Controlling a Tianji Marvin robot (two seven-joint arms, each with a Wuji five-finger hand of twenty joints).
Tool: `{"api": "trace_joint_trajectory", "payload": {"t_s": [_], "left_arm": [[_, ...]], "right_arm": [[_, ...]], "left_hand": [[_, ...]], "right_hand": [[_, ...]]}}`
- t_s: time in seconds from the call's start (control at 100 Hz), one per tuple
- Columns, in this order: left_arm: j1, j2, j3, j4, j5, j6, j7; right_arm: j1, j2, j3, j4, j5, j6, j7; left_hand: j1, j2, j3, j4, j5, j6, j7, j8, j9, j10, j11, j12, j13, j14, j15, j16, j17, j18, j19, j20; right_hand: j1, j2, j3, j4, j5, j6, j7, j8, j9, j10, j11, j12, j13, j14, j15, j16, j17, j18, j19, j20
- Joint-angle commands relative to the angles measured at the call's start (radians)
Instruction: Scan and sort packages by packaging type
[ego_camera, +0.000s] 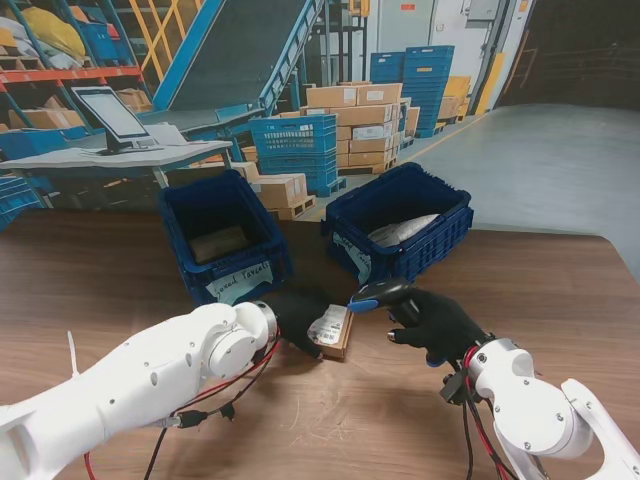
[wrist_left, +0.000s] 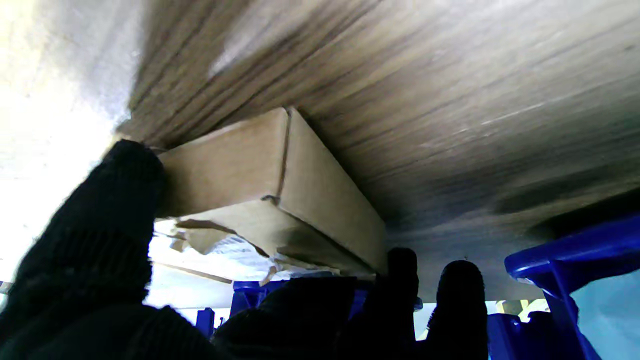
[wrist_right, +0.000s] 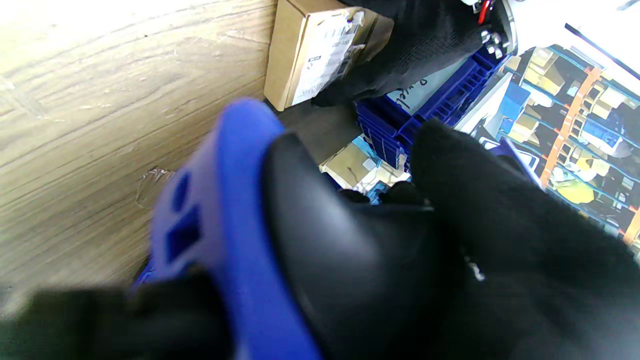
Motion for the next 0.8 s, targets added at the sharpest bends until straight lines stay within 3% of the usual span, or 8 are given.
{"api": "trace_joint_trajectory", "payload": {"t_s": [0.0, 0.11, 0.23, 0.28, 0.3, 0.32, 0.42, 0.79], "left_arm": [[0.025, 0.000, 0.013, 0.013, 0.006, -0.010, -0.022], [0.052, -0.006, -0.010, 0.035, 0.024, -0.026, 0.047], [0.068, -0.007, -0.023, 0.042, 0.036, -0.036, 0.078], [0.073, -0.008, -0.028, 0.044, 0.037, -0.037, 0.086], [0.075, -0.008, -0.030, 0.045, 0.038, -0.038, 0.090], [0.078, -0.009, -0.033, 0.046, 0.038, -0.040, 0.096], [0.090, -0.013, -0.043, 0.053, 0.040, -0.043, 0.122], [0.139, 0.004, -0.112, -0.009, 0.060, -0.036, 0.127]], "right_arm": [[-0.008, -0.004, 0.000, -0.010, 0.001, -0.003, 0.013], [-0.008, -0.004, 0.000, -0.011, 0.000, -0.003, 0.012], [-0.008, -0.004, 0.000, -0.011, -0.001, -0.002, 0.011], [-0.008, -0.004, -0.001, -0.011, -0.001, -0.003, 0.010], [-0.007, -0.004, -0.001, -0.010, -0.001, -0.003, 0.010], [-0.007, -0.004, -0.001, -0.010, -0.001, -0.004, 0.010], [-0.006, -0.004, -0.002, -0.009, -0.001, -0.005, 0.010], [0.000, -0.004, -0.007, -0.009, -0.006, -0.006, 0.008]], "left_hand": [[0.029, 0.007, 0.142, 0.062, 0.185, -0.124, 0.176, 0.076, 0.139, -0.053, 0.090, 0.039, 0.090, -0.024, 0.059, 0.032, 0.012, 0.026, 0.036, 0.017], [0.090, -0.034, 0.241, 0.076, 0.334, -0.215, 0.305, 0.190, 0.300, -0.105, 0.226, 0.124, 0.224, -0.044, 0.120, 0.104, 0.055, 0.027, 0.097, 0.026], [0.161, -0.050, 0.295, 0.097, 0.359, -0.264, 0.495, 0.322, 0.371, -0.135, 0.363, 0.179, 0.316, -0.054, 0.179, 0.184, 0.088, 0.025, 0.165, 0.033], [0.216, -0.099, 0.312, 0.073, 0.350, -0.287, 0.603, 0.415, 0.403, -0.143, 0.415, 0.206, 0.355, -0.058, 0.211, 0.226, 0.101, 0.025, 0.199, 0.039], [0.226, -0.109, 0.317, 0.064, 0.350, -0.290, 0.624, 0.419, 0.413, -0.144, 0.416, 0.249, 0.362, -0.058, 0.215, 0.237, 0.104, 0.026, 0.207, 0.038], [0.268, -0.139, 0.322, 0.047, 0.351, -0.305, 0.696, 0.426, 0.457, -0.148, 0.406, 0.378, 0.389, -0.062, 0.234, 0.265, 0.113, 0.026, 0.230, 0.039], [0.351, -0.170, 0.322, 0.042, 0.365, -0.349, 0.903, 0.403, 0.628, -0.169, 0.294, 0.587, 0.464, -0.063, 0.302, 0.341, 0.142, 0.029, 0.292, 0.047], [0.382, -0.172, 0.339, 0.048, 0.389, -0.360, 1.013, 0.390, 0.681, -0.168, 0.353, 0.634, 0.513, -0.062, 0.368, 0.405, 0.158, 0.035, 0.334, 0.050]], "right_hand": [[0.089, 0.028, 0.025, 0.001, 0.004, -0.045, 0.007, -0.001, 0.014, 0.043, 0.018, 0.008, 0.067, -0.088, 0.060, 0.032, 0.001, -0.002, 0.012, 0.007], [0.088, 0.029, 0.024, 0.001, 0.004, -0.045, 0.007, -0.001, 0.014, 0.043, 0.018, 0.008, 0.067, -0.087, 0.060, 0.032, 0.002, -0.001, 0.013, 0.007], [0.089, 0.029, 0.025, 0.001, 0.004, -0.045, 0.006, -0.001, 0.014, 0.043, 0.018, 0.008, 0.067, -0.088, 0.060, 0.032, 0.001, -0.003, 0.013, 0.007], [0.089, 0.029, 0.025, 0.001, 0.004, -0.045, 0.006, -0.001, 0.014, 0.043, 0.018, 0.008, 0.067, -0.088, 0.060, 0.032, 0.002, -0.002, 0.013, 0.008], [0.089, 0.029, 0.024, 0.001, 0.004, -0.045, 0.006, -0.001, 0.014, 0.043, 0.018, 0.008, 0.067, -0.087, 0.060, 0.032, 0.002, -0.002, 0.013, 0.008], [0.089, 0.029, 0.024, 0.001, 0.004, -0.045, 0.006, -0.001, 0.014, 0.043, 0.018, 0.008, 0.066, -0.087, 0.060, 0.032, 0.002, -0.001, 0.013, 0.008], [0.089, 0.029, 0.024, 0.001, 0.004, -0.045, 0.006, -0.001, 0.014, 0.043, 0.018, 0.008, 0.067, -0.087, 0.060, 0.032, 0.001, -0.004, 0.012, 0.007], [0.089, 0.029, 0.024, 0.001, 0.004, -0.045, 0.006, -0.001, 0.014, 0.043, 0.018, 0.008, 0.067, -0.086, 0.060, 0.032, 0.001, -0.002, 0.013, 0.007]]}}
